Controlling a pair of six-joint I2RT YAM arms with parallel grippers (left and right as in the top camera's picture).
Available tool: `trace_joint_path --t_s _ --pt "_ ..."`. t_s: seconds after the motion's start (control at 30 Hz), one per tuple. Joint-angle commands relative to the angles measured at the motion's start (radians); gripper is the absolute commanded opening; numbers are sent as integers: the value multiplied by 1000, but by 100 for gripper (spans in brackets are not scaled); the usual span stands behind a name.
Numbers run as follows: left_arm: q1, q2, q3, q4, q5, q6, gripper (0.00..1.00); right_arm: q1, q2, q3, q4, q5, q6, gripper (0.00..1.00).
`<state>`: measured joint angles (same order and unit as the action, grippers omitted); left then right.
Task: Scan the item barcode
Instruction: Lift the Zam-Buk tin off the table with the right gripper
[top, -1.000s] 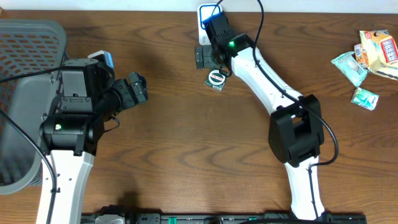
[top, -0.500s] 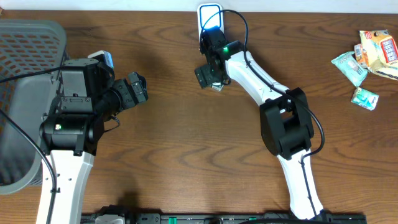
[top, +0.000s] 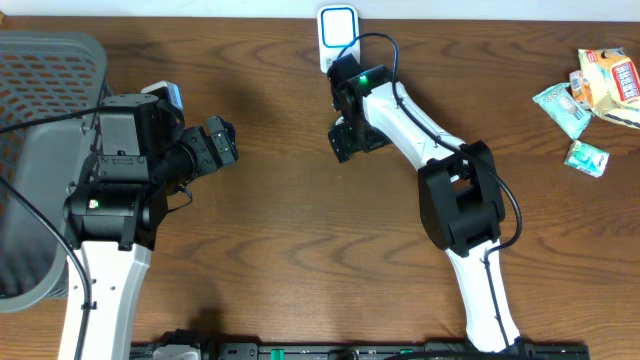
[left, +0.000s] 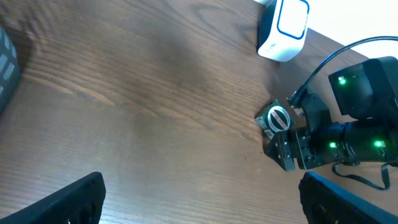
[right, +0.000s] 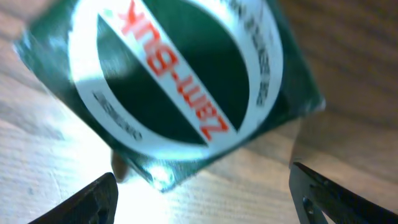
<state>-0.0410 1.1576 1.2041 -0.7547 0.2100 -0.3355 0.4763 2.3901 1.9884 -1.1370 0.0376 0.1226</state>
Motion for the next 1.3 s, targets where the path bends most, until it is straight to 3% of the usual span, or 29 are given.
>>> trace_joint_path --t_s 0.0,0.2,0.37,0.97,1.27 --pt "3 -1 15 0 -6 17 98 8 -102 7 11 9 14 83" --pt "3 -1 15 0 -6 17 98 4 -134 7 220 8 -72 84" --pt "3 -1 15 0 -6 17 98 4 -102 6 316 -48 -302 99" --pt "3 -1 15 0 -6 17 98 -28 2 5 268 -151 -446 99" --pt "3 -1 15 0 -6 17 98 -37 30 5 256 -75 -457 85"
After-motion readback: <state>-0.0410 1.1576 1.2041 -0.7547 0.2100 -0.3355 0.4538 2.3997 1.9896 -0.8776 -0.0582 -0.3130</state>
